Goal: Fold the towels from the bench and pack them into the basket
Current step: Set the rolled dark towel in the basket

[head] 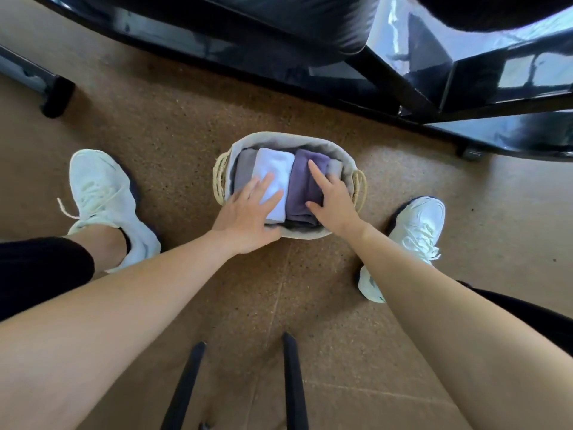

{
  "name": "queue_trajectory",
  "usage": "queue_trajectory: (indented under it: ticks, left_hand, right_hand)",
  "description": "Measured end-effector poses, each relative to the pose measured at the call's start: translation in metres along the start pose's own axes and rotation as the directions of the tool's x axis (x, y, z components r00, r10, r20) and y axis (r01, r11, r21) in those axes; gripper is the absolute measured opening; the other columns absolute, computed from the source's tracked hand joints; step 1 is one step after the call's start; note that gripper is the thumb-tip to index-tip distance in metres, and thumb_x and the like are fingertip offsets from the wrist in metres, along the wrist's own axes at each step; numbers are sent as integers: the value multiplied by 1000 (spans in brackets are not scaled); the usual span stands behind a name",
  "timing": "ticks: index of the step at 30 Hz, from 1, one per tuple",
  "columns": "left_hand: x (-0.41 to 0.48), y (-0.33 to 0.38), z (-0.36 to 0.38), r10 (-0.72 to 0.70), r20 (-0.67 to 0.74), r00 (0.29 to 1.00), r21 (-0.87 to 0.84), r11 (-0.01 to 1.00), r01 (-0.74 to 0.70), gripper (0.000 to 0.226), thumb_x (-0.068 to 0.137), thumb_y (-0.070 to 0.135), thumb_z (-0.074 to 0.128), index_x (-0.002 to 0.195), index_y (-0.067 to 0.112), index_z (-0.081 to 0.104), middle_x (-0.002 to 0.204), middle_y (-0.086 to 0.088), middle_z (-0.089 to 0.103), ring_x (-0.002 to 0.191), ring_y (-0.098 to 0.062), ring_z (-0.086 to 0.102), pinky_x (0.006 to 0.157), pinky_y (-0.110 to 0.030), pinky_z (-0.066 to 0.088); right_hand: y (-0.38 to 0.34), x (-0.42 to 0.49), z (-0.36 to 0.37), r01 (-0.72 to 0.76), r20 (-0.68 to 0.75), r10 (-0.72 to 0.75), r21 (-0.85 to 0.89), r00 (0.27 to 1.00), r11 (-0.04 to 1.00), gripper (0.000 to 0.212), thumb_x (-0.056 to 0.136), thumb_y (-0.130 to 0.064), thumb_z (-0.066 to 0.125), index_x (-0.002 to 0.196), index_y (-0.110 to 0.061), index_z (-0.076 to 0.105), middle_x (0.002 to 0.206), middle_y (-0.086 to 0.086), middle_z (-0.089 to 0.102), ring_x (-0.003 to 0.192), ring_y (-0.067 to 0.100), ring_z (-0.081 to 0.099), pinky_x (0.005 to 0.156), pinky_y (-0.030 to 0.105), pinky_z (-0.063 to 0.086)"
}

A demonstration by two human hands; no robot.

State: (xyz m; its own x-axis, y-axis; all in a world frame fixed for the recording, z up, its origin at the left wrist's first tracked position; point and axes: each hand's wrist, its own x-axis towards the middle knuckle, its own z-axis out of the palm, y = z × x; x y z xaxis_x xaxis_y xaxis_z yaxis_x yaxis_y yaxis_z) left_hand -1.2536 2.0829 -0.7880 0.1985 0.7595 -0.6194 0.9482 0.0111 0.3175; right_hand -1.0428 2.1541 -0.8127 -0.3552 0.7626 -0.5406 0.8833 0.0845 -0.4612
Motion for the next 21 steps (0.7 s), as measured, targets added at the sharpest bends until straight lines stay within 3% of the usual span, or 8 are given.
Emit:
queue_trajectory:
  ticks: [2, 5, 7, 11, 17, 21]
  left_hand:
    - [-1, 3, 2, -14, 10, 1000, -9, 1000, 14, 82, 94, 61, 47, 161, 38, 6, 168, 9, -24, 157, -21, -15, 124, -50, 16]
    - [-2, 7, 2, -31, 11, 999, -16, 999, 31, 84, 94, 62, 49, 161, 37, 5, 168, 8, -25, 156, -21, -17, 124, -52, 16]
    - [-1, 7, 2, -24, 5, 1000, -19, 1000, 25, 85, 93, 63, 50, 161, 36, 7, 168, 7, -24, 157, -21, -16, 123, -53, 18]
    - [0, -2, 6, 21, -10, 1000, 10, 1000, -21, 85, 93, 61, 51, 161, 36, 6, 168, 7, -24, 157, -22, -15, 123, -51, 21]
    - [0, -14, 6, 77, -34, 996, 33, 997, -76, 84, 92, 60, 54, 160, 37, 10, 170, 4, -14, 158, -23, -5, 120, -48, 29]
    - [-1, -10, -7, 48, 57, 997, 34, 998, -50, 85, 94, 59, 54, 161, 37, 6, 170, 6, -18, 158, -22, -10, 119, -49, 29]
  right_hand:
    - [-7, -6, 3, -21, -96, -8, -297, 995, 955, 80, 92, -38, 64, 160, -26, 22, 162, 17, 20, 144, 43, 29, 118, 52, 30]
    - [-15, -12, 4, 51, -162, -135, -442, 978, 896, 74, 95, -43, 50, 159, -18, 23, 167, 12, 14, 151, 38, 20, 122, 51, 24]
    - [-13, -12, 7, 94, -131, -180, -489, 975, 867, 74, 100, -53, 36, 161, -16, 16, 170, 9, 8, 156, 35, 11, 126, 51, 15]
    - [0, -6, 14, 64, -58, -112, -530, 992, 846, 87, 96, -75, 21, 163, -21, 6, 171, 9, 4, 157, 34, 4, 127, 50, 10]
    - [6, 13, 17, 37, -15, -55, -557, 998, 830, 95, 89, -82, 30, 163, -28, 6, 171, 6, 5, 157, 34, 9, 126, 49, 15]
    - [-1, 14, 13, 21, 30, -4, -562, 1000, 827, 97, 86, -82, 34, 163, -28, 8, 171, 7, 5, 156, 36, 10, 125, 51, 17]
